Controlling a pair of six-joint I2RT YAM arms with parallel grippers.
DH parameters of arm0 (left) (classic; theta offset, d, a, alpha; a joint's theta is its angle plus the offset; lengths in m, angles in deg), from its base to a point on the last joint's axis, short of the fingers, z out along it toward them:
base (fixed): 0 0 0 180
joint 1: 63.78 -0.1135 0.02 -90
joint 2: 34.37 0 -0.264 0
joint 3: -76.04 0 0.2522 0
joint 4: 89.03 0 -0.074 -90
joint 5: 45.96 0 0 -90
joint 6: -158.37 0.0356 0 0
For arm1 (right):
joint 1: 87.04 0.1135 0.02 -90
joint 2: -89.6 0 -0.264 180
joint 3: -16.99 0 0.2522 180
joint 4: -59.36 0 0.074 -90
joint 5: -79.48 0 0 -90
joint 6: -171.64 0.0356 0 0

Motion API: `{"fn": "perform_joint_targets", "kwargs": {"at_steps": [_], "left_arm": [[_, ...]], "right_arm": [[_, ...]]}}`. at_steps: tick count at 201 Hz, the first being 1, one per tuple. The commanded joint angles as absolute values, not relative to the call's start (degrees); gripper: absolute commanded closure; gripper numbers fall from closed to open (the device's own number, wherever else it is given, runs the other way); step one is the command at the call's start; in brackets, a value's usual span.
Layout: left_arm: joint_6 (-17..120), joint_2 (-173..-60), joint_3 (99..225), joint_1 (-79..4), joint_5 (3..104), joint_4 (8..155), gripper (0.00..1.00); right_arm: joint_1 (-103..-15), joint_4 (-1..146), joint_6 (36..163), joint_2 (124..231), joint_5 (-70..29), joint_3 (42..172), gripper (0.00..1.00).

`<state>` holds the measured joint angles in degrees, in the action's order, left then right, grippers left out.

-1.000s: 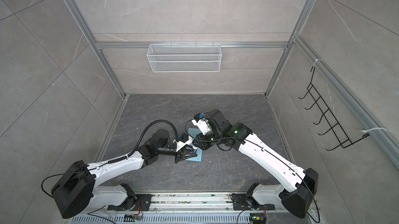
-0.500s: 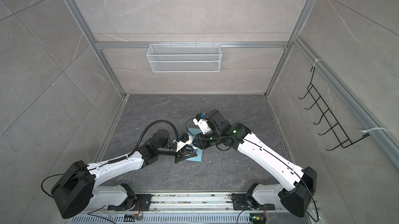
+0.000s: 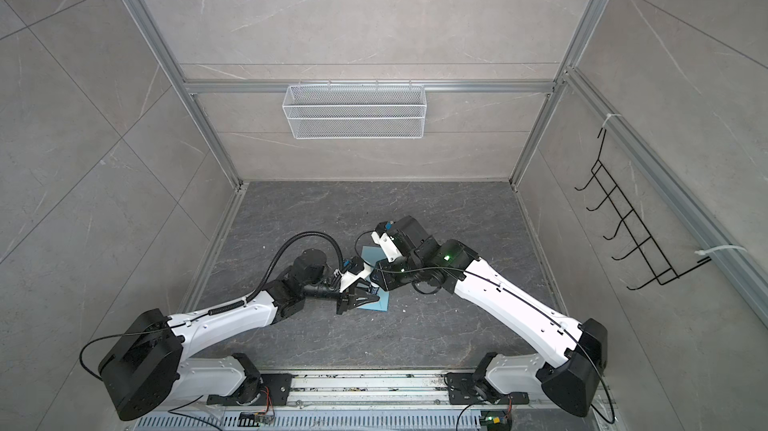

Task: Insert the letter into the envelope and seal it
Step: 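Press the blue cap down onto the glue stick with the right gripper, then open the right gripper and draw it back from the capped glue stick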

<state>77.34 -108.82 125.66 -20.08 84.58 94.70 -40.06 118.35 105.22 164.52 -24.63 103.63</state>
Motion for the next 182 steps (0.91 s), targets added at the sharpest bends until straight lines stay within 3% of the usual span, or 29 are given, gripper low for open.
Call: {"fn": "perform_joint_targets", "kwargs": {"at_steps": [1,66,127,182], "left_arm": [[76.45,-107.79,128.48,-20.54,81.69,102.45,1.0],[76.81,-107.92,128.2,-20.5,82.96,102.77,1.0],[76.72,-107.71,127.53,-20.53,83.41,102.75,1.0],[76.72,-107.48,127.19,-20.54,83.57,103.16,1.0]], "right_arm": [[-37.29,120.99,105.02,166.34,-30.43,103.15,0.71],[-37.27,120.68,104.67,164.48,-26.26,105.88,0.59],[-37.27,119.6,104.33,157.52,-19.4,106.73,0.18],[-37.28,120.77,104.84,152.79,-8.43,107.07,0.03]]}}
